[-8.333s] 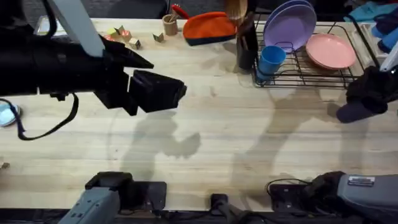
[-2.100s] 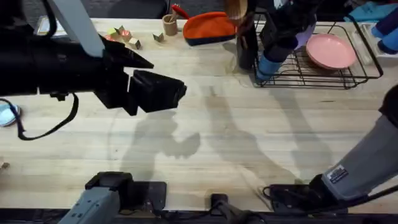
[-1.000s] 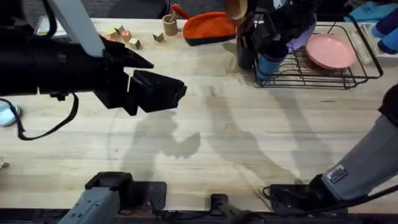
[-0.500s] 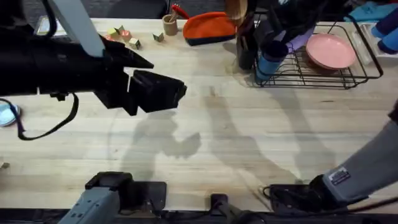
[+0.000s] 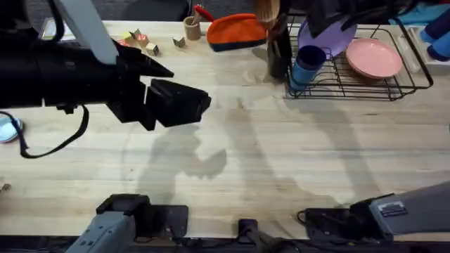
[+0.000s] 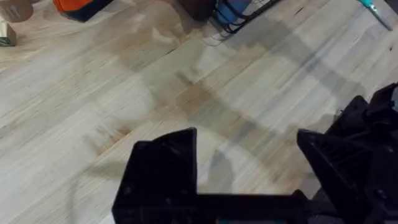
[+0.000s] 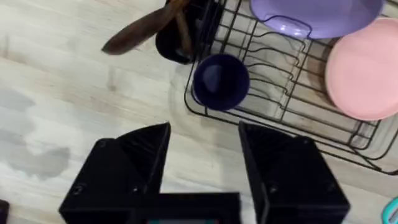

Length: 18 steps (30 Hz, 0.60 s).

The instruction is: Pick up the cup on the table and put them onto the rack.

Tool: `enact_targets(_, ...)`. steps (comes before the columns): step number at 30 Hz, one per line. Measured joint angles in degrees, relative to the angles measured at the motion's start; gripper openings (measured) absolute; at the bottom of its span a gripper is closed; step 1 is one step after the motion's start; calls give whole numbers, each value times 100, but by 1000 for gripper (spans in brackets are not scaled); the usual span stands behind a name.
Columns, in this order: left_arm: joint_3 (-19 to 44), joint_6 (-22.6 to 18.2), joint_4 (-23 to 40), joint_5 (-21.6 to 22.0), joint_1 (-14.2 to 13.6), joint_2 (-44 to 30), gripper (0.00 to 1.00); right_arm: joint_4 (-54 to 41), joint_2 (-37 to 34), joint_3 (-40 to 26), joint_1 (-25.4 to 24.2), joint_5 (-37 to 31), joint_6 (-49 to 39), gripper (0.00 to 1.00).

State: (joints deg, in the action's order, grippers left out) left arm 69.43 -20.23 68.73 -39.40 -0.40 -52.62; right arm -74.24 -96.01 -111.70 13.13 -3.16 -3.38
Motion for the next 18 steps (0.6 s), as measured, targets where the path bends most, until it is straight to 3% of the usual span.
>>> enact_targets(5,0,0,0,0,0,0,993,-17,531,0,0,0,-2,840)
enact_targets(7,0,0,0,0,0,0,993,-81,1008,0,0,-2,-28,993)
enact_targets(15,0,0,0,0,0,0,993,-55,1975,105,0,-2,-134,996)
enact_targets(16,0,0,0,1,0,0,993,76,2522,545,0,-4,-265,996)
enact_targets(18,0,0,0,0,0,0,993,180,2899,966,0,-7,-378,996)
